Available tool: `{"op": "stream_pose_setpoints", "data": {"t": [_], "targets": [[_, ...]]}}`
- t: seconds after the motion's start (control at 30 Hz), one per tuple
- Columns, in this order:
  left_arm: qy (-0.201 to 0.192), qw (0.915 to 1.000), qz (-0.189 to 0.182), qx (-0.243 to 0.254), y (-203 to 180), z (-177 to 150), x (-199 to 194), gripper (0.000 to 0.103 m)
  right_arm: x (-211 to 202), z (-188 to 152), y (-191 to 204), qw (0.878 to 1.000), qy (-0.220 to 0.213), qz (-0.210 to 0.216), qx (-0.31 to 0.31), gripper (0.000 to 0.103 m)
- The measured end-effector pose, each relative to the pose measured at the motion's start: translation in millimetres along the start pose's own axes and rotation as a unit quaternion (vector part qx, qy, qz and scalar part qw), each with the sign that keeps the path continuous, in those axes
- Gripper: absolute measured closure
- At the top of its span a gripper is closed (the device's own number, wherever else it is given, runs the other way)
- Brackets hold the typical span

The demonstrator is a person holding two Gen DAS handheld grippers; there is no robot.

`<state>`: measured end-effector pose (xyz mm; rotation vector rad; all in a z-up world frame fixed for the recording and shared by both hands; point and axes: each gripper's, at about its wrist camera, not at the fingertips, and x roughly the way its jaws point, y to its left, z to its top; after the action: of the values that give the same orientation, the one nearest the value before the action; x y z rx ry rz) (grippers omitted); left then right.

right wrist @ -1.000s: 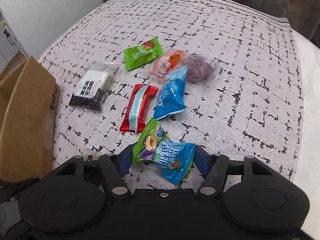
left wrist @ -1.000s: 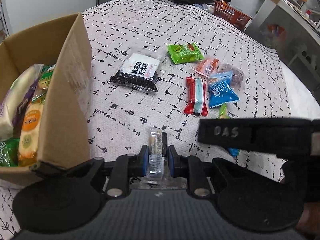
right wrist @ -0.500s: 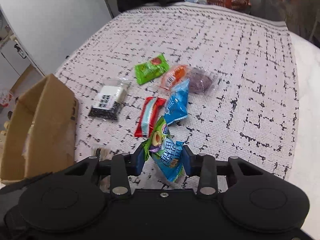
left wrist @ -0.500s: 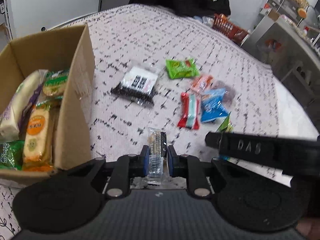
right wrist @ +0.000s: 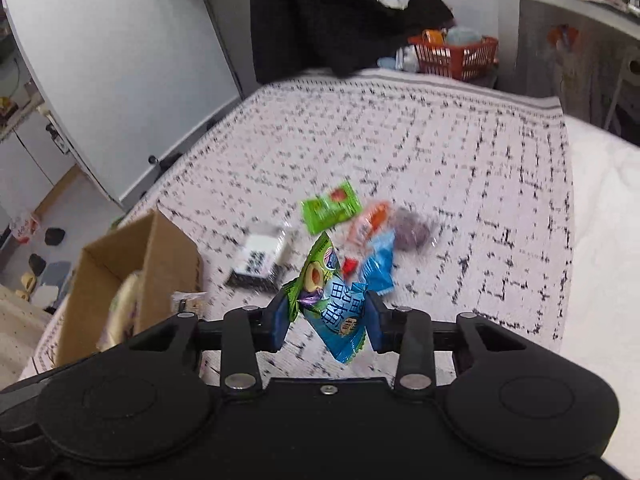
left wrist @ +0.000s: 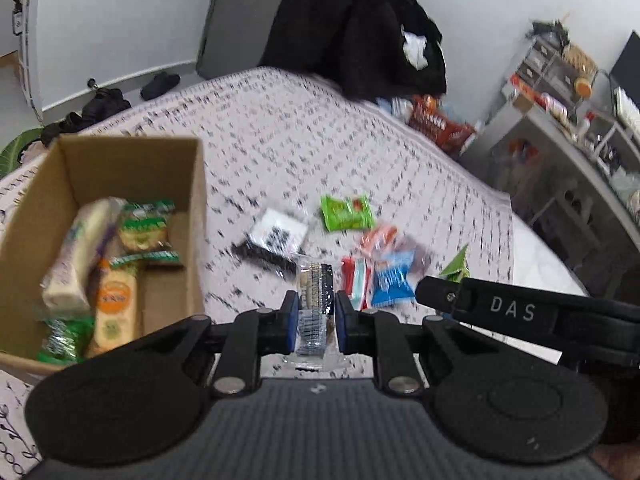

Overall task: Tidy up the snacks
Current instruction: 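Carry both snacks over the cardboard box and open both grippers to drop them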

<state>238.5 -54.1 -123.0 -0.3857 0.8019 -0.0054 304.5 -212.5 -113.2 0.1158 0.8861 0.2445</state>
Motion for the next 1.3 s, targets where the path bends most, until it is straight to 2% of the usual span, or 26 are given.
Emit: {"op": "stream_pose_setpoints", "data": {"t": [0.2, 0.47, 0.8, 1.07, 1.2, 1.3], "targets": [[-0.027, 0.9994, 0.004, -0.02, 14, 12, -19, 0.085, -11, 9, 22, 1.0, -0.014, 0.009, -0.008, 0.065], [-0.039, 0.9981, 0.009, -0.046, 39, 18, -31, 0.085, -15, 17, 55, 0.999, -0.021, 0.018, -0.024, 0.065], [-0.02, 0.9968, 0.021, -0.074, 76, 18, -35, 0.085, -9, 17, 103, 0.998, -0.015, 0.04, -0.042, 0.065], [0.005, 0.9955, 0.018, -0.093, 94, 14, -30, 0.085, 3, 18, 124, 0.998, -0.005, 0.045, -0.039, 0.065], [0.01, 0.9933, 0.021, -0.113, 104, 14, -26, 0.077, 9, 17, 131, 0.998, 0.003, 0.053, -0.039, 0.065], [0.008, 0.9899, 0.042, -0.136, 114, 16, -24, 0.058, 14, 16, 135, 0.998, 0.011, 0.058, -0.034, 0.065]]}}
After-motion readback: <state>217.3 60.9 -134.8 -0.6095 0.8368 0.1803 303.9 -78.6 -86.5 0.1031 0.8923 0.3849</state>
